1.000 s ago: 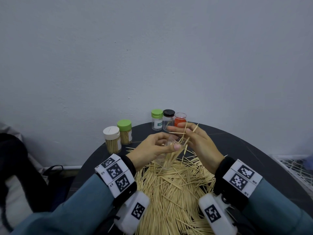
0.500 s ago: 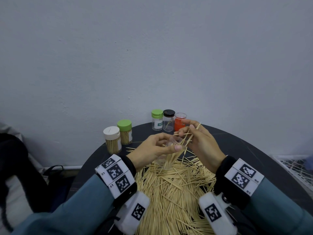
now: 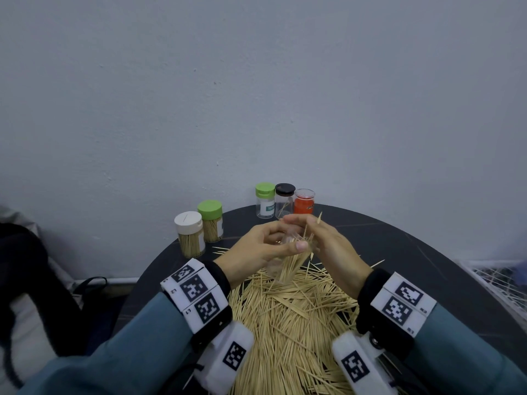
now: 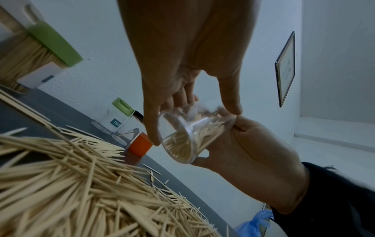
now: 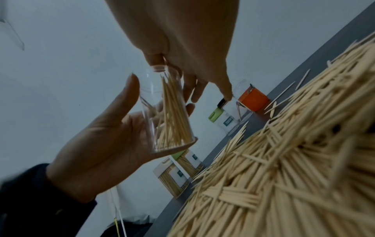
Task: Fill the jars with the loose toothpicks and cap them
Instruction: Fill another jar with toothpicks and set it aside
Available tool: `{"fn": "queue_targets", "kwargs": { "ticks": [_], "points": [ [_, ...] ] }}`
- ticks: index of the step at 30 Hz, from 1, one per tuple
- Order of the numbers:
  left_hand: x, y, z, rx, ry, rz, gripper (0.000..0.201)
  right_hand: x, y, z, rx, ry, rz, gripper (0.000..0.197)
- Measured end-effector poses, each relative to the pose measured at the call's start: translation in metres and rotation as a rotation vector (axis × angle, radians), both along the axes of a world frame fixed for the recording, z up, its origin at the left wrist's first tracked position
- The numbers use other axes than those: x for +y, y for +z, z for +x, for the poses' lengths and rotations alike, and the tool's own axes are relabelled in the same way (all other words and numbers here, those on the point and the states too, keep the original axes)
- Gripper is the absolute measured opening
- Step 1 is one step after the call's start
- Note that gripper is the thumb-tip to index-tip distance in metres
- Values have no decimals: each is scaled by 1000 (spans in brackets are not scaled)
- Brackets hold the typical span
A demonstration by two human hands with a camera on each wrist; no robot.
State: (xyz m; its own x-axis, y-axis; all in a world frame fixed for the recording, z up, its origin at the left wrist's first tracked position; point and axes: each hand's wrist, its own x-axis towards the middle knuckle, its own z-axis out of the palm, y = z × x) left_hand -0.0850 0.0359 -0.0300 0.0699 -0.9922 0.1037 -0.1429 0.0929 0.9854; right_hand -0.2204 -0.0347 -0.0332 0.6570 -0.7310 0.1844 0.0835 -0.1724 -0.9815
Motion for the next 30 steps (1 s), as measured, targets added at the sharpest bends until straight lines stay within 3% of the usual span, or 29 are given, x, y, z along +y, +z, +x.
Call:
{"fn": "queue_targets", "kwargs": {
  "ticks": [5,10,18,26,28,30],
  "points": [
    [0,2,2,4,3,1,49,-2,0,-1,126,12,21,41],
    [1,2,0,-14,-14,10,50,-5,-2,-1,121,20,81,52],
    [1,2,1,-28,0,8,53,-5,-4,1,235,-3,63,40],
    [0,3,5,-41,34,10,57,-15,6,-10,227,-99,75,41],
    [-1,3,8,-49,58,10,56,-23,9,-14,354,-110,14,32],
    [-2,4,11,-55,79,8,49,-28,11,-21,659,10,-147,31]
  ]
}}
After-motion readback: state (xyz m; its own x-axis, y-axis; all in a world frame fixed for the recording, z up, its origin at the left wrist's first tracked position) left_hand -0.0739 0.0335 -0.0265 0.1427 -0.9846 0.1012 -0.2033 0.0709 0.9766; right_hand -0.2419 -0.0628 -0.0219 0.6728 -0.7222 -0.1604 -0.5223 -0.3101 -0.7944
